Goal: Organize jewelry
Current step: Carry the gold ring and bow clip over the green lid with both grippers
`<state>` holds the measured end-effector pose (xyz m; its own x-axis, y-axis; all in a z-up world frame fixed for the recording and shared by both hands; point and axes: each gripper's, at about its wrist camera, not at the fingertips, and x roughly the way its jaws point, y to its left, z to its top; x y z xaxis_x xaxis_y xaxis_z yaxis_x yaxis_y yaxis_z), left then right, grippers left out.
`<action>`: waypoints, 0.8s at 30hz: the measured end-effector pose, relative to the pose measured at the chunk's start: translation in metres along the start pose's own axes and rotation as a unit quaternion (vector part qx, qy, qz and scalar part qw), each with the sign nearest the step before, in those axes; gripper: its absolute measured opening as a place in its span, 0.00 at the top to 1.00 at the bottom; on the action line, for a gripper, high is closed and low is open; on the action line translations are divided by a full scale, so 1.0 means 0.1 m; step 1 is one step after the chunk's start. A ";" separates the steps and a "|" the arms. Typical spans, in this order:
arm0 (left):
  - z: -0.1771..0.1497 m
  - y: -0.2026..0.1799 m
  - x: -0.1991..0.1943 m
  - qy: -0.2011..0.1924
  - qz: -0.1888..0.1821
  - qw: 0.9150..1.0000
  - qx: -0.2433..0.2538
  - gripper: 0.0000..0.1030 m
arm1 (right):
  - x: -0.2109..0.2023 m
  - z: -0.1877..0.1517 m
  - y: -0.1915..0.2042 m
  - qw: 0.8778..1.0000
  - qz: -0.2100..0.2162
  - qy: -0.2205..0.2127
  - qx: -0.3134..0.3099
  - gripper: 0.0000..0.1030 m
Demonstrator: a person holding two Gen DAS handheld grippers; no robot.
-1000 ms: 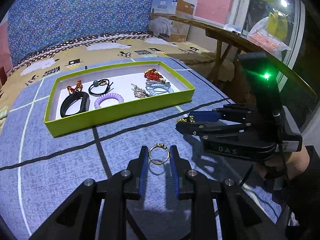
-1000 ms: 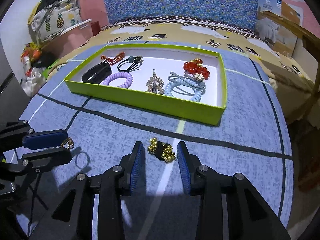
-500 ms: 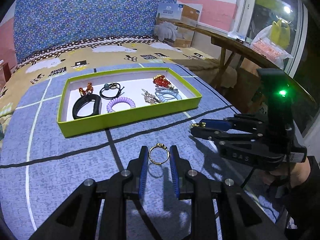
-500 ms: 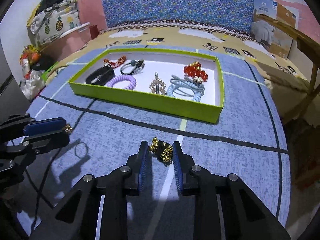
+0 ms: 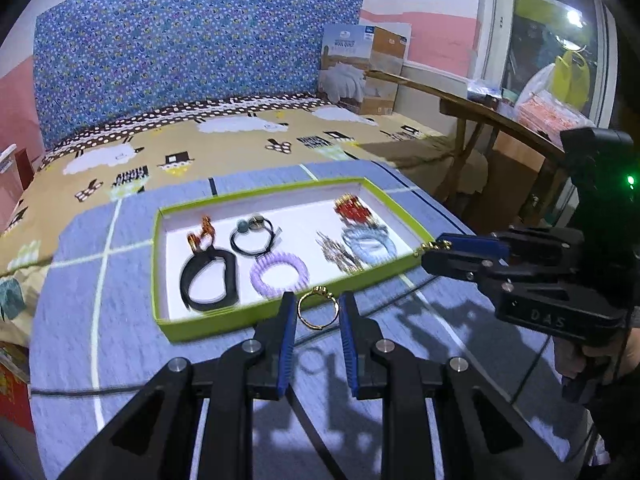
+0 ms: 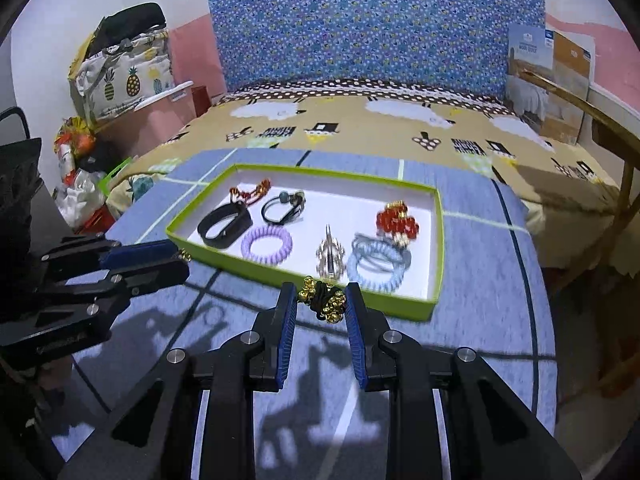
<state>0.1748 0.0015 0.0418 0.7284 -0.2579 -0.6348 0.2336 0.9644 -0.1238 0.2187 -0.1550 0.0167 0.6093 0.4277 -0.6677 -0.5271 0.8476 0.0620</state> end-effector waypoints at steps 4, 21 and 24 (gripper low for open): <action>0.15 0.14 0.13 0.001 0.009 1.000 -0.002 0.78 | 0.10 0.14 -0.01 1.000 0.003 -0.002 -0.003 0.76; 0.50 0.49 0.93 0.042 0.042 0.998 0.007 0.78 | 0.91 0.53 -0.22 0.999 0.006 0.031 0.010 0.76; 0.51 0.50 1.03 0.051 0.044 0.998 0.008 0.78 | 1.03 0.57 -0.25 0.999 0.006 0.040 0.013 0.76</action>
<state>0.2940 0.0200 0.0089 0.6773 -0.1640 -0.7172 0.1824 0.9818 -0.0523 0.3283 -0.1144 -0.0117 0.5532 0.4135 -0.7232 -0.5184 0.8504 0.0896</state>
